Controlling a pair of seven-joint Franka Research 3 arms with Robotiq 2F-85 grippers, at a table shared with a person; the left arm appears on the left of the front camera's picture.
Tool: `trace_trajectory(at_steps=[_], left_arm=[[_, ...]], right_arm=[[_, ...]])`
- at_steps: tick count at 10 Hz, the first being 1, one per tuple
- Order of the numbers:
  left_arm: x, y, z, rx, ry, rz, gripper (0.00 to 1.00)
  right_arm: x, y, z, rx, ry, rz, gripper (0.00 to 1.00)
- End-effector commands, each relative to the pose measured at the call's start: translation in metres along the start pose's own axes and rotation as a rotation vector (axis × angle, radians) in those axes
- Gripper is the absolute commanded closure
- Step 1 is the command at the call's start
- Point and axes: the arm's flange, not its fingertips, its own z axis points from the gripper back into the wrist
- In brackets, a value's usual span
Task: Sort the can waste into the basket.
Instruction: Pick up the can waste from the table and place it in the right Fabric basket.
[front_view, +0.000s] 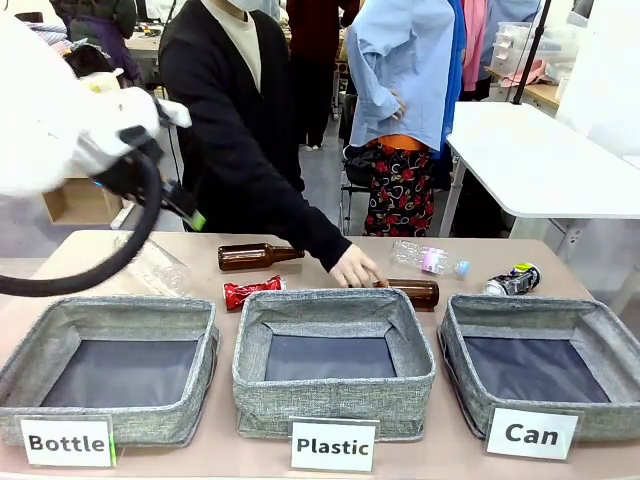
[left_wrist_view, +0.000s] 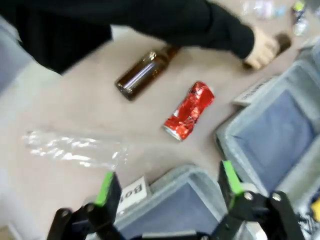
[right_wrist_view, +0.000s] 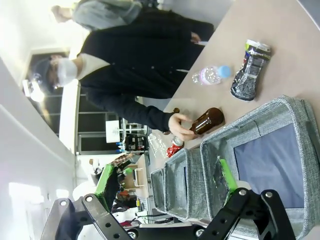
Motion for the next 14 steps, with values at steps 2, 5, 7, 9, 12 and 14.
trace_trajectory(at_steps=[2,5,7,9,12,14], left_arm=[[0.007,-0.001,-0.021,-0.020,0.127,-0.030,0.00],[0.001,-0.013,-0.038,-0.019,0.092,-0.071,0.00],[-0.002,-0.018,-0.039,-0.297,0.087,-0.391,0.00],[-0.034,0.038,0.053,-0.311,-0.065,-0.263,0.00],[-0.133,0.132,0.176,-0.306,-0.210,0.046,0.00],[-0.187,0.186,0.212,-0.353,-0.314,0.216,0.00]], right_arm=[[0.003,-0.001,-0.001,0.026,-0.015,0.025,0.00],[0.003,-0.001,-0.001,0.026,-0.015,0.025,0.00],[0.003,-0.001,-0.001,0.026,-0.015,0.025,0.00],[0.003,-0.001,-0.001,0.026,-0.015,0.025,0.00],[0.003,-0.001,-0.001,0.026,-0.015,0.025,0.00],[0.003,-0.001,-0.001,0.026,-0.015,0.025,0.00]])
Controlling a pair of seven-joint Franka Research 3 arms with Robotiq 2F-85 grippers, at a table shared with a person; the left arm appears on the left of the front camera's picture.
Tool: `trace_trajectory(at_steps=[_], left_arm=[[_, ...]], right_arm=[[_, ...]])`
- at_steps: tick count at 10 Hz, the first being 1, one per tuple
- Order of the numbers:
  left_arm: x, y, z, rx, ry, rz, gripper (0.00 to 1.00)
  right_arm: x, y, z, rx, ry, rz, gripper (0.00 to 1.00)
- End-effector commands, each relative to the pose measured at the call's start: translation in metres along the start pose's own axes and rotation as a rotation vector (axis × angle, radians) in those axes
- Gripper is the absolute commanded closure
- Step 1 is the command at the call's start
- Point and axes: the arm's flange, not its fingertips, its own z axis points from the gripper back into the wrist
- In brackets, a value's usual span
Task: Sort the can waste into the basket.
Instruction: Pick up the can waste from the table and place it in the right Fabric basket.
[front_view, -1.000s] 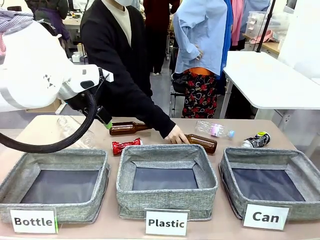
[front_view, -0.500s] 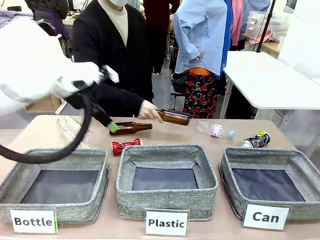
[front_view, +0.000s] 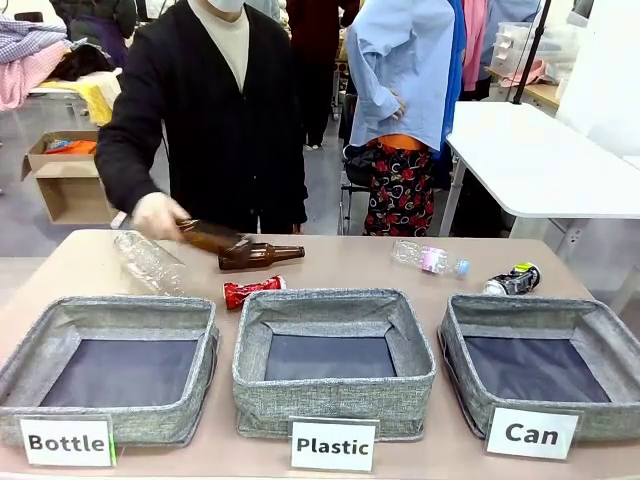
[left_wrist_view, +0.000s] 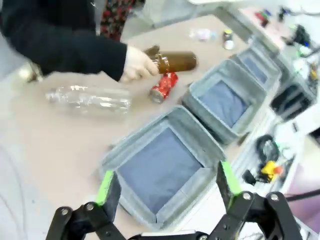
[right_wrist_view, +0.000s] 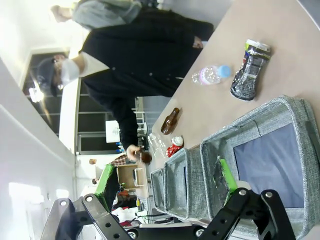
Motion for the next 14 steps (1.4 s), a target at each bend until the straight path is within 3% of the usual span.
trace_trajectory(at_steps=[1,2,5,6,8,10,12,13,14], left_arm=[[-0.018,0.042,0.017,-0.048,-0.115,0.142,0.00],[-0.039,0.058,0.038,-0.076,-0.168,0.199,0.00],[-0.124,0.112,0.135,-0.259,-0.466,0.340,0.00],[-0.144,0.118,0.141,-0.302,-0.509,0.345,0.00],[-0.154,0.117,0.129,-0.316,-0.499,0.336,0.00],[-0.126,0.092,0.098,-0.261,-0.413,0.297,0.00],[-0.060,0.044,0.055,-0.109,-0.240,0.217,0.00],[-0.026,0.026,0.023,0.037,-0.160,0.180,0.00],[0.013,0.001,-0.016,0.086,-0.048,0.081,0.00]], right_arm=[[0.003,0.000,-0.001,0.027,-0.016,0.026,0.00],[0.003,0.000,-0.001,0.027,-0.016,0.026,0.00],[0.003,0.000,-0.001,0.027,-0.016,0.026,0.00],[0.003,0.000,-0.001,0.027,-0.016,0.026,0.00],[0.003,0.000,-0.001,0.027,-0.016,0.026,0.00],[0.003,0.000,-0.001,0.027,-0.016,0.026,0.00],[0.003,0.000,-0.001,0.027,-0.016,0.026,0.00],[0.003,0.000,-0.001,0.027,-0.016,0.026,0.00],[0.003,0.000,-0.001,0.027,-0.016,0.026,0.00]])
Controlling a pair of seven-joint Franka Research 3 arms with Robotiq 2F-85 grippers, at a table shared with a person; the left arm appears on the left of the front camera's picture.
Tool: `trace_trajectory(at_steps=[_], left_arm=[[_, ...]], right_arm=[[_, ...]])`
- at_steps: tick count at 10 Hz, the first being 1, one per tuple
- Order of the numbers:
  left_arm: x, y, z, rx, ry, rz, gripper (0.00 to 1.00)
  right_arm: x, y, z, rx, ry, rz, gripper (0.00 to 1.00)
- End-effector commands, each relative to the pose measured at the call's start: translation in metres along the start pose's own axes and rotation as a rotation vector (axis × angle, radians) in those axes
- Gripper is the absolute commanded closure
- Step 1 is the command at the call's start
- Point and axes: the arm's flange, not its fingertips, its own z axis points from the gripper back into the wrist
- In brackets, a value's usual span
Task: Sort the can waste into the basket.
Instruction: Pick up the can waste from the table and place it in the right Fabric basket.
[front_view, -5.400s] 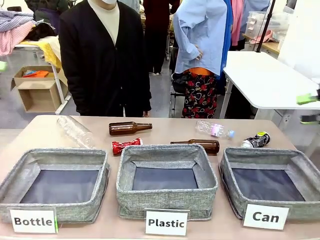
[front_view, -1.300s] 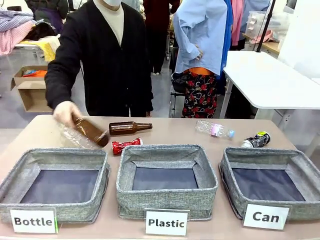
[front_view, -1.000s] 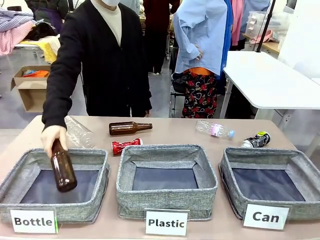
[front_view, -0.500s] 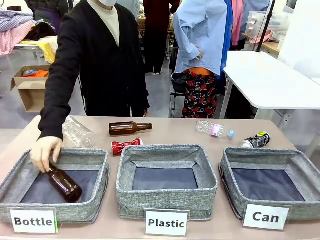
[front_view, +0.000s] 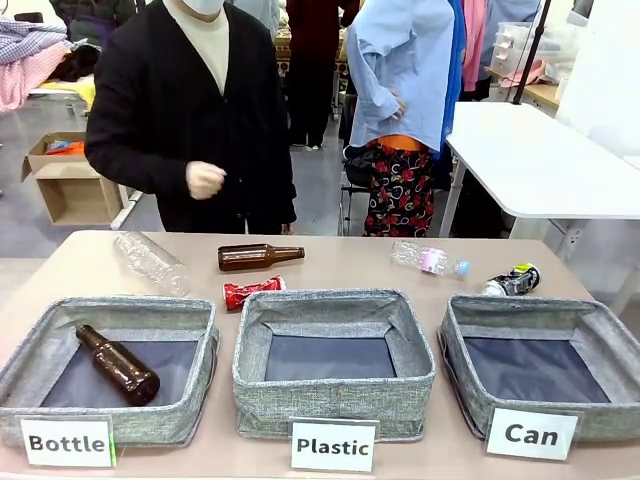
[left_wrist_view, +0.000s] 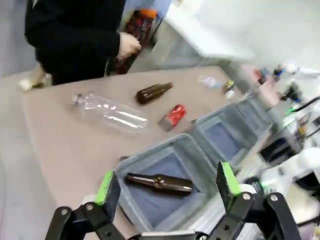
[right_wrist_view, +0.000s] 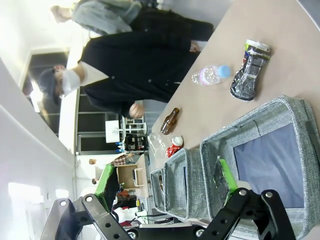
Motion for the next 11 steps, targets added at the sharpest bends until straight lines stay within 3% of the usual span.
trace_trajectory(at_steps=[1,3,6,8,9,10,11], left_arm=[[0.028,-0.049,-0.081,0.119,0.199,-0.114,0.00],[0.050,-0.090,-0.165,0.183,0.346,-0.283,0.00],[0.045,-0.132,-0.303,0.173,0.587,-0.625,0.00],[0.027,-0.143,-0.373,0.008,0.770,-0.726,0.00],[0.029,-0.143,-0.387,0.020,0.731,-0.683,0.00],[0.040,-0.145,-0.367,0.150,0.706,-0.555,0.00],[0.005,-0.153,-0.393,0.032,0.737,-0.690,0.00]], right_arm=[[0.003,0.000,-0.002,0.028,-0.016,0.026,0.00],[0.003,0.000,-0.002,0.028,-0.016,0.026,0.00],[0.003,0.000,-0.002,0.028,-0.016,0.026,0.00],[0.003,0.000,-0.002,0.028,-0.016,0.026,0.00],[0.003,0.000,-0.002,0.028,-0.016,0.026,0.00],[0.003,0.000,-0.002,0.028,-0.016,0.026,0.00],[0.003,0.000,-0.002,0.028,-0.016,0.026,0.00]])
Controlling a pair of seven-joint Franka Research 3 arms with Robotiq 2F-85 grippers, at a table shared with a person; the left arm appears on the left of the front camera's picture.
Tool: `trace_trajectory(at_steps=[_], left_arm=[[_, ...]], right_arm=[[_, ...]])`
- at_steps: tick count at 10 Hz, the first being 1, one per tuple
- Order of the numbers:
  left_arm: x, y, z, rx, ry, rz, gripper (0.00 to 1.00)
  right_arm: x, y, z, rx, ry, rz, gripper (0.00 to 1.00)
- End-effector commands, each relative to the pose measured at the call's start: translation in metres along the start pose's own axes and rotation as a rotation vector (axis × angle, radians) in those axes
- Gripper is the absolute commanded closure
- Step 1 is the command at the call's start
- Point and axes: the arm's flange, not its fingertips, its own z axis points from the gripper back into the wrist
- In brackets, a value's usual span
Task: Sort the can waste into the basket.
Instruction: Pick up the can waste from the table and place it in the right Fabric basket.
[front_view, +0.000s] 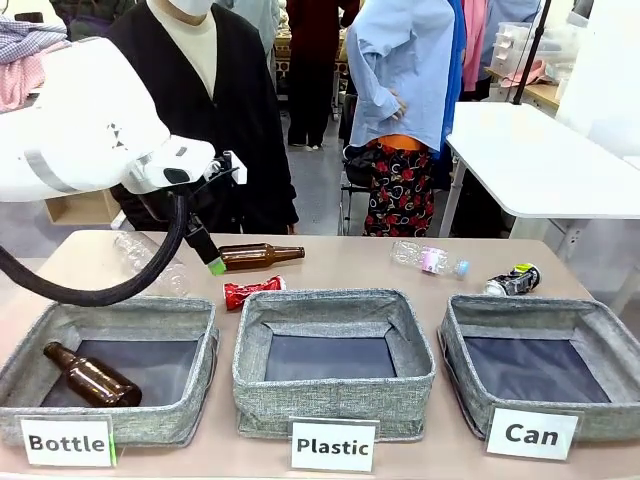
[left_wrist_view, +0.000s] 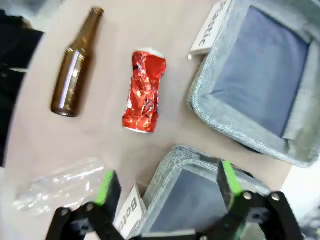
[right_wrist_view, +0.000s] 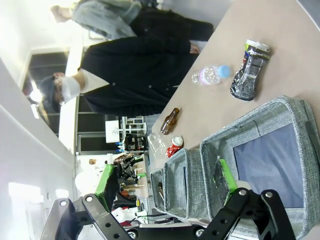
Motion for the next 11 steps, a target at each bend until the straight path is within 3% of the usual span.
trace_trajectory(at_steps=[1,2,4,7,11], left_arm=[[-0.005,-0.014,-0.003,-0.009,0.000,-0.050,0.00],[0.000,0.000,0.000,0.000,0.000,0.000,0.00],[0.002,0.005,-0.013,0.001,-0.056,-0.142,0.00],[0.013,0.017,-0.035,0.036,0.026,-0.294,0.00],[0.036,0.040,-0.080,-0.093,0.070,-0.340,0.00]], right_arm=[[0.003,0.000,-0.002,0.028,-0.015,0.026,0.00],[0.003,0.000,-0.002,0.028,-0.015,0.026,0.00],[0.003,0.000,-0.002,0.028,-0.015,0.026,0.00],[0.003,0.000,-0.002,0.028,-0.015,0.026,0.00],[0.003,0.000,-0.002,0.028,-0.015,0.026,0.00]])
